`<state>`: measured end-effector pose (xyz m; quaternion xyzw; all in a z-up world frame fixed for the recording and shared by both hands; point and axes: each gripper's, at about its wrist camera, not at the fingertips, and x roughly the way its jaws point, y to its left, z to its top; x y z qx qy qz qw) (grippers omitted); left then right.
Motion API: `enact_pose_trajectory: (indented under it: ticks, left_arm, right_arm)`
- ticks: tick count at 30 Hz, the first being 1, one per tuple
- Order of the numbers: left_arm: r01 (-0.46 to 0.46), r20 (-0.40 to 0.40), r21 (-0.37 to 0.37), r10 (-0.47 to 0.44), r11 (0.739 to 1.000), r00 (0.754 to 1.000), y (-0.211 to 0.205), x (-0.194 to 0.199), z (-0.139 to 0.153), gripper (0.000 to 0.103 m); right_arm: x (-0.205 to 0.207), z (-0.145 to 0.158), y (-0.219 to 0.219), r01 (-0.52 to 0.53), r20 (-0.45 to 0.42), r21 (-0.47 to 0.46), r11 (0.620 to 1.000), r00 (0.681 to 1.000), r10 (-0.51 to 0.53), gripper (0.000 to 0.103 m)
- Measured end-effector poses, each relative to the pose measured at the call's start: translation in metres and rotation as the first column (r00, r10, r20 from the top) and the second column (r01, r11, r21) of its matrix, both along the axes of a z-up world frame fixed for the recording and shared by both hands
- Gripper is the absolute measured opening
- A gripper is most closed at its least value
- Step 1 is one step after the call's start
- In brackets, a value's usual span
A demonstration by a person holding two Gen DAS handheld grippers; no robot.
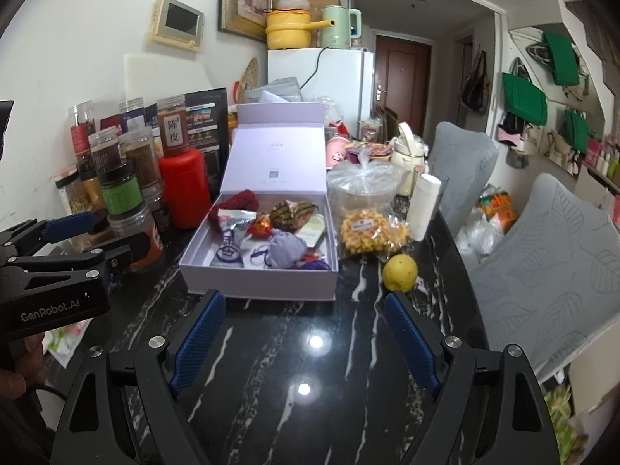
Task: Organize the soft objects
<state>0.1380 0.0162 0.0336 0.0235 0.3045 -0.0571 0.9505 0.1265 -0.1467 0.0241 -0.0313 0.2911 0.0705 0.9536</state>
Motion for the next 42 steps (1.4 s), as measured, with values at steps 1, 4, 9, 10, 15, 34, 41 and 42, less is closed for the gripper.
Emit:
enact_pose_trajectory:
  ticks: [1, 4, 9, 10, 15, 34, 41, 42]
  left_arm:
    - [0.000, -0.001, -0.001, 0.000, 1.000, 1.000, 0.001, 0.001, 0.000, 0.086]
    - [-0.003, -0.002, -0.005, 0.003, 1.000, 1.000, 0.001, 0.000, -0.001, 0.086]
    - [0.004, -0.004, -0.012, -0.004, 1.000, 1.000, 0.001, -0.002, 0.000, 0.086]
    - [0.002, -0.003, -0.011, -0.002, 1.000, 1.000, 0.001, -0.003, 0.000, 0.086]
    - [0.001, 0.002, -0.012, -0.001, 1.000, 1.000, 0.000, -0.004, 0.002, 0.086]
    - [-0.005, 0.001, 0.001, 0.005, 1.000, 1.000, 0.001, -0.008, -0.001, 0.086]
    - [0.002, -0.006, -0.001, -0.002, 1.000, 1.000, -0.001, -0.010, -0.003, 0.086]
    - [0.002, -0.006, 0.001, -0.002, 1.000, 1.000, -0.001, -0.010, -0.003, 0.086]
  right_arm:
    - [-0.001, -0.001, 0.000, 0.002, -0.001, 0.000, 1.000, 1.000, -0.002, 0.085]
    - [-0.003, -0.002, 0.000, 0.004, -0.002, 0.000, 1.000, 1.000, -0.004, 0.085]
    - [-0.004, -0.001, 0.000, 0.002, 0.003, 0.000, 1.000, 1.000, -0.002, 0.085]
    - [-0.004, -0.001, 0.000, 0.000, 0.005, 0.000, 1.000, 1.000, 0.000, 0.085]
    - [-0.005, 0.001, 0.001, -0.006, 0.011, -0.003, 1.000, 1.000, 0.007, 0.085]
    - [-0.011, 0.003, 0.001, -0.015, 0.020, -0.002, 1.000, 1.000, 0.015, 0.085]
    - [-0.012, 0.002, 0.001, -0.017, 0.020, -0.004, 1.000, 1.000, 0.017, 0.085]
    - [-0.012, 0.002, 0.001, -0.018, 0.019, -0.004, 1.000, 1.000, 0.018, 0.085]
